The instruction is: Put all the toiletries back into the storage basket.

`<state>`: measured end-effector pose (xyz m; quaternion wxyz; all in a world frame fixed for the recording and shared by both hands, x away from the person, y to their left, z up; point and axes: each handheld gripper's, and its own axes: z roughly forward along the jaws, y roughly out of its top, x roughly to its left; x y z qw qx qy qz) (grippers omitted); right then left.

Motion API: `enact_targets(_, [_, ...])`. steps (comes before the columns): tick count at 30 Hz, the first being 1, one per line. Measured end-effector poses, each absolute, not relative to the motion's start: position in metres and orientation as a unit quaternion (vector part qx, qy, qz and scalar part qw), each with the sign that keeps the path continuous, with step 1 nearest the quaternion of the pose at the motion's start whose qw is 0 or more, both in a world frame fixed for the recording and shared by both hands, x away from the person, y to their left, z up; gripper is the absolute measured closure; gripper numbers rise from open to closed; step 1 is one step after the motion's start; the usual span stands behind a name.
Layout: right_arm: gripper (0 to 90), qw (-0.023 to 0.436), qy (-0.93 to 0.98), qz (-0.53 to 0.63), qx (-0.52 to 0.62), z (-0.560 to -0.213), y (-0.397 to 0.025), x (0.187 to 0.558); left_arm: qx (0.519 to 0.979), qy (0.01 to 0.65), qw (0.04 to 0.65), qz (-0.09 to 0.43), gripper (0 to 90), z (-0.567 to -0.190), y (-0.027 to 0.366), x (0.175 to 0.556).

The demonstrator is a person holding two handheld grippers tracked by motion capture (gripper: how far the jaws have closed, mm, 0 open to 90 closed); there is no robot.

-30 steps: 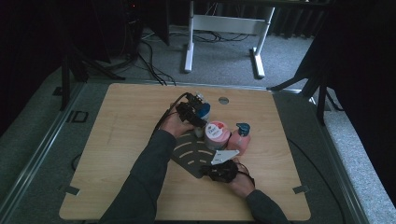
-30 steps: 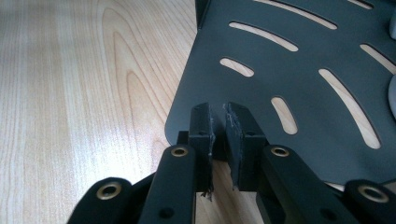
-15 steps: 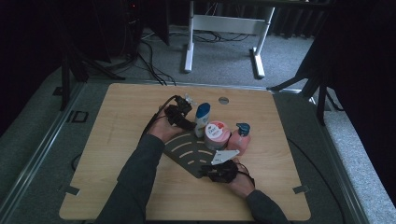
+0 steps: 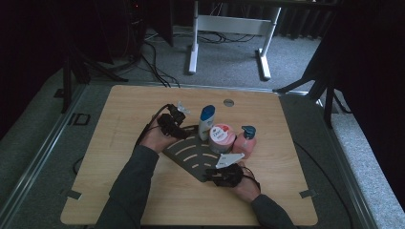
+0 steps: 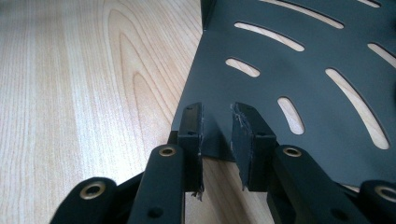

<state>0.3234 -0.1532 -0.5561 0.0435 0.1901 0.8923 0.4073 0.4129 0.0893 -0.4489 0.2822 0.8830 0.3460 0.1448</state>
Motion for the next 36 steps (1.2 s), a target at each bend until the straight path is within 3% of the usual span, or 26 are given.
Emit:
enact_targets(15, [72.5,0.058,0.897,0.399,0.184,-0.548,-0.153,0.320,0.871,0.363,0.299,0.140,45.2,-0.475,0.109,0.398])
enact_targets(36, [73.1,0.108,0.891,0.388,0.209,-0.512,-0.188,0.327,0.876,0.378,0.268,0.135,49.0,-0.502,0.125,0.390])
